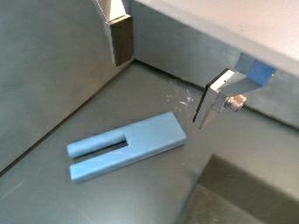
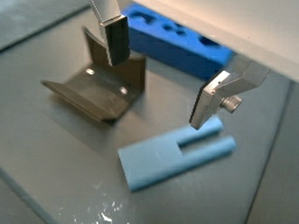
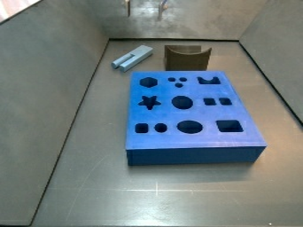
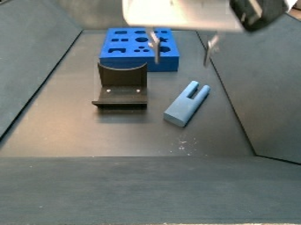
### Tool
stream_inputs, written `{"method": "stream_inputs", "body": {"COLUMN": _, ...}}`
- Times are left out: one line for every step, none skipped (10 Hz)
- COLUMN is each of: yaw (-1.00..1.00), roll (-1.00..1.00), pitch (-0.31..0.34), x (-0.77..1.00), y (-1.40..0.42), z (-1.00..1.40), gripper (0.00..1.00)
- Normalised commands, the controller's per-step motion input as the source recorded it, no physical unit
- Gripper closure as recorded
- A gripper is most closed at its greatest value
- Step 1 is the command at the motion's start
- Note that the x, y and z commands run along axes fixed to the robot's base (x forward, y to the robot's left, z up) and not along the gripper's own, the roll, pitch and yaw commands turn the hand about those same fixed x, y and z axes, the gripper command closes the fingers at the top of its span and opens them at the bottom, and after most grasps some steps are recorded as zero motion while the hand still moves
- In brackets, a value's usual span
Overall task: Pick up the square-circle object. Move up. Rotate the square-circle object. Place the square-circle object on the fixture. Regrasp the square-circle object. Move to above the board. Insert the square-circle object.
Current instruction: Pick up the square-circle object.
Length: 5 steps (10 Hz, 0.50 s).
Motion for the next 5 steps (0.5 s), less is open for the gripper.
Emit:
{"method": "stream_inputs", "body": {"yaw": -0.63, "roll": -0.07, "pitch": -0.064, "x": -0.26, "y": 0.20, "z": -0.94, "gripper": 0.00}}
{"method": "stream_inputs", "body": {"yaw": -0.53, "roll": -0.09, "pitch": -0.084, "x": -0.21, "y": 0.18, "z": -0.90, "gripper": 0.00}}
{"method": "stream_inputs", "body": {"yaw": -0.43, "roll": -0.15, "pitch": -0.129, "x": -0.09, "y": 0.11, "z": -0.78, "gripper": 0.00}}
{"method": "stream_inputs", "body": {"yaw": -0.33, "roll": -0.24, "pitch": -0.170, "x": 0.00, "y": 0.02, "z": -0.63, "gripper": 0.00}}
{"method": "stream_inputs", "body": {"yaw": -0.29, "roll": -0.29, "pitch": -0.183, "x": 0.00, "y": 0.00, "z": -0.54, "gripper": 0.00}}
